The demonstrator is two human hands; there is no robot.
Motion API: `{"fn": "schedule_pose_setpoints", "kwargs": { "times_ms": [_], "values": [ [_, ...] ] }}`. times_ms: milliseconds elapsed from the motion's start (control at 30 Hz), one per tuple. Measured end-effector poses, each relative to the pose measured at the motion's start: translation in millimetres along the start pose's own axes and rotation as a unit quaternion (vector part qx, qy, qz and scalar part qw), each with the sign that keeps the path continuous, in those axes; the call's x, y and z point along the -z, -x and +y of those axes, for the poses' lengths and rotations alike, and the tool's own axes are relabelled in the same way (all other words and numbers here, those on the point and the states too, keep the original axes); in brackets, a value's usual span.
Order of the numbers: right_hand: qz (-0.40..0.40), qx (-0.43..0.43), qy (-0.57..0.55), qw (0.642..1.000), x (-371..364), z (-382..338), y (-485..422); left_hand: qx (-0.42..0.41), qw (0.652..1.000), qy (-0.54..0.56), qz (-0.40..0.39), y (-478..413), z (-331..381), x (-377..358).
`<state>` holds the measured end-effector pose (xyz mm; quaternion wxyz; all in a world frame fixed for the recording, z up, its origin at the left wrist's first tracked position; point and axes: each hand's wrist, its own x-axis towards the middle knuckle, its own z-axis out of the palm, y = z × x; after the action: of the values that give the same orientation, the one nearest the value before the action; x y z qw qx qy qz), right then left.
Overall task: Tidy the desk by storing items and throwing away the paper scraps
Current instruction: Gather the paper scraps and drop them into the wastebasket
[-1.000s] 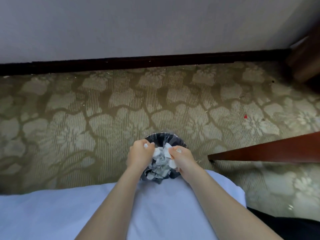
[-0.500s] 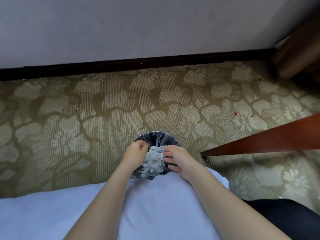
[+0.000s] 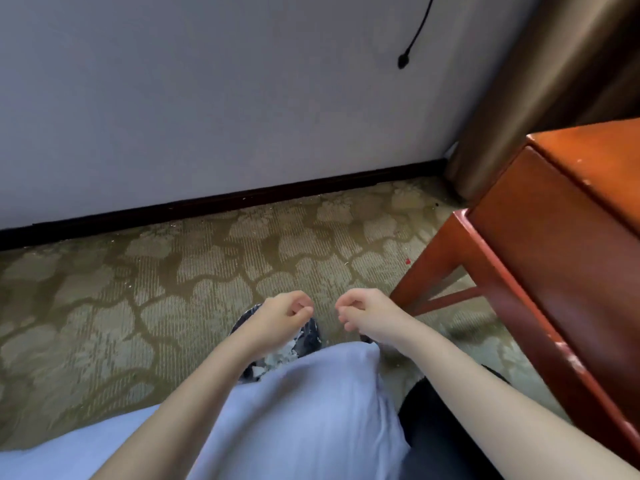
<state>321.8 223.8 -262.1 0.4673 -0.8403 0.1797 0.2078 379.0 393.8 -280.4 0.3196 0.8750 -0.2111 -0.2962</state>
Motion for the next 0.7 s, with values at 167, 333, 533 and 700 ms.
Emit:
{"fn": "schedule_pose_setpoints", "kwargs": {
  "times_ms": [167, 333, 533, 700],
  "values": [
    [0.085, 0.115, 0.129, 0.981, 52.4, -34.1, 74.2, -0.094, 0.989, -0.114, -0.012, 33.1, 77.6, 31.1],
    [0.186, 0.185, 0.093, 0.960, 102.9, -55.7, 151.0, -0.179, 0.966, -0.186, -0.022, 66.9, 164.1, 54.7],
    [0.299, 0.202, 0.098, 0.927, 160.1, -41.7, 238.6, -0.296, 0.930, -0.217, -0.012, 106.1, 264.4, 45.0],
    [0.378, 0.157, 0.105, 0.906, 196.9, 4.6, 302.4, -0.383, 0.897, -0.217, -0.033, 121.7, 329.1, -1.2]
  ]
}}
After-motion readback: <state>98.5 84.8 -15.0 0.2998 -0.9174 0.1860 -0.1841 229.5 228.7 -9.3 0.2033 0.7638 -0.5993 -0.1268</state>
